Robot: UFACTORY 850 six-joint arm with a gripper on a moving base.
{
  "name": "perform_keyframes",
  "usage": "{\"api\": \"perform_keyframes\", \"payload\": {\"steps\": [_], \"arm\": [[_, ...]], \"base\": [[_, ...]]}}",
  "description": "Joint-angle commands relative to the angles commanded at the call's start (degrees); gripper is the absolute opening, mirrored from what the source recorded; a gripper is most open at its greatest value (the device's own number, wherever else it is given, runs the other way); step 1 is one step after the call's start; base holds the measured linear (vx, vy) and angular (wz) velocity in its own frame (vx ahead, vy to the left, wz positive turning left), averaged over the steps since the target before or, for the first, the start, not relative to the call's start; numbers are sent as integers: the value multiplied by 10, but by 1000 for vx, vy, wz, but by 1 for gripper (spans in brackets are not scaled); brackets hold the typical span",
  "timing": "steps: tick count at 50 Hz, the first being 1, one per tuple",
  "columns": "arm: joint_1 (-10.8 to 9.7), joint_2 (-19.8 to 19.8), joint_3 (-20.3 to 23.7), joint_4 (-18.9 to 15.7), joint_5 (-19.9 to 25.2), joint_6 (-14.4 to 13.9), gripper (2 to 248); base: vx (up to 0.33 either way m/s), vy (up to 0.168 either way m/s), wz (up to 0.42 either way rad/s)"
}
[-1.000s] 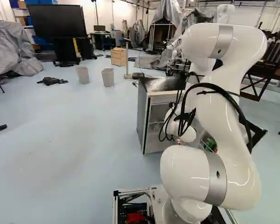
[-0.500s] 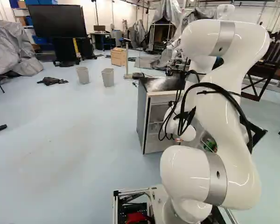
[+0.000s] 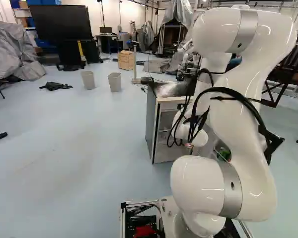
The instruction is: Grab a drink from the fridge
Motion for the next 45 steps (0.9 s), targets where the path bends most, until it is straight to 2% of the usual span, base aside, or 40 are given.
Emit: {"api": "perform_keyframes", "payload": {"steps": [21, 45], "arm": [[37, 89, 36, 5, -42, 0, 26], [91, 220, 89, 13, -103, 0, 26]], "base": [[0, 0, 0], [0, 0, 0]]}}
